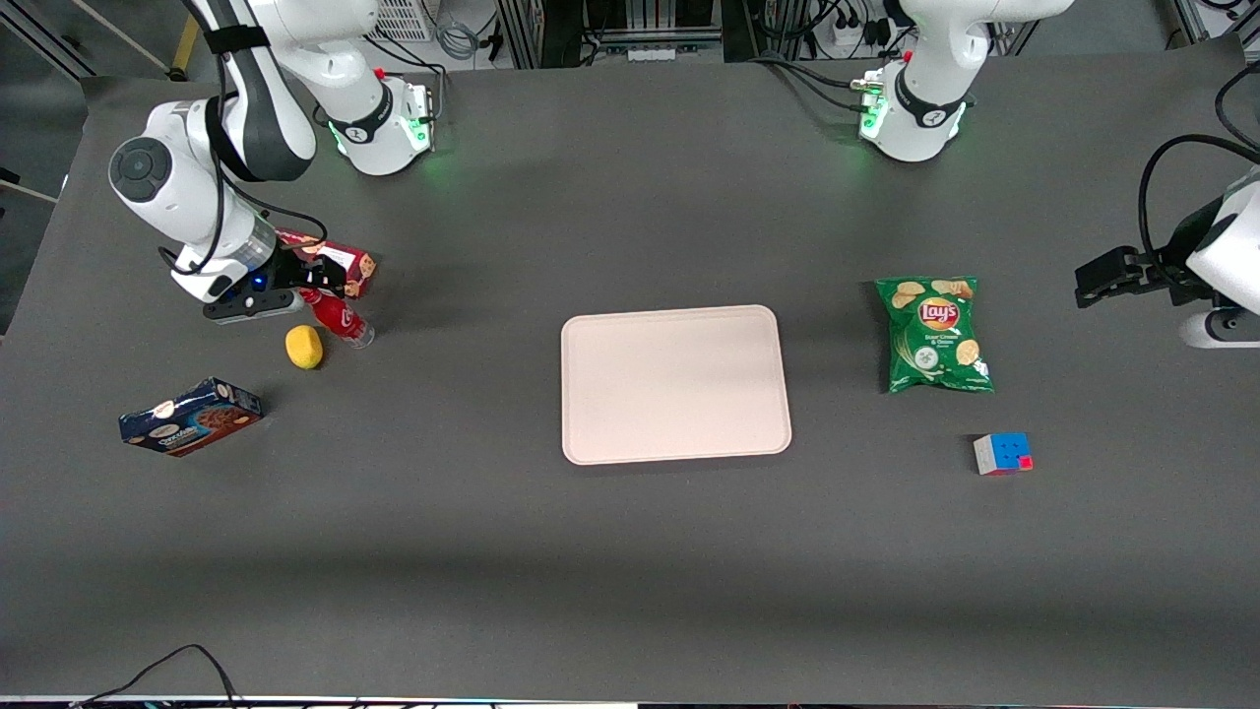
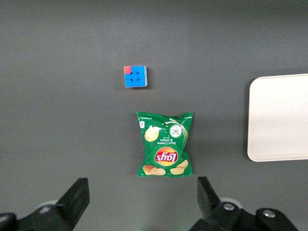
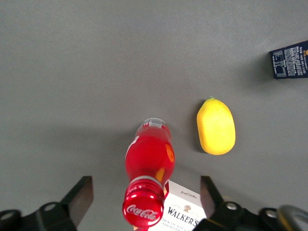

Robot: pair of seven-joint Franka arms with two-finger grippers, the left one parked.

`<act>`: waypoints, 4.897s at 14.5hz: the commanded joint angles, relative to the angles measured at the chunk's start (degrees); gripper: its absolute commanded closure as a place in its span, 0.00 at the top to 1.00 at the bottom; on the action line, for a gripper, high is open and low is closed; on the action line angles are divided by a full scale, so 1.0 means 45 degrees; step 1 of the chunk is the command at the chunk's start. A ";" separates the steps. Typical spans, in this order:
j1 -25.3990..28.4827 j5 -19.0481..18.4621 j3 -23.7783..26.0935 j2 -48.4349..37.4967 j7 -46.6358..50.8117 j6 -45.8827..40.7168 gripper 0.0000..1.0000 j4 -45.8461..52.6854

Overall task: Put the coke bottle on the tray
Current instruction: 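Close the right gripper around the bottle's neck and lift it, then carry the held bottle over to the white tray, then lower the bottle upright onto the tray and open the right gripper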

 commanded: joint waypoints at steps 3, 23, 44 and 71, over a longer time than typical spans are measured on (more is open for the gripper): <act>-0.0229 -0.0213 -0.0126 0.0049 -0.0821 0.0225 0.57 -0.0112; 0.0415 -0.0038 0.0497 0.0240 -0.0101 -0.9457 0.00 0.9486; 0.3813 -0.2342 0.6534 0.9189 1.3123 -0.7028 0.00 1.5869; 0.0849 -0.1076 0.6282 0.6248 0.9990 -0.6162 1.00 1.3544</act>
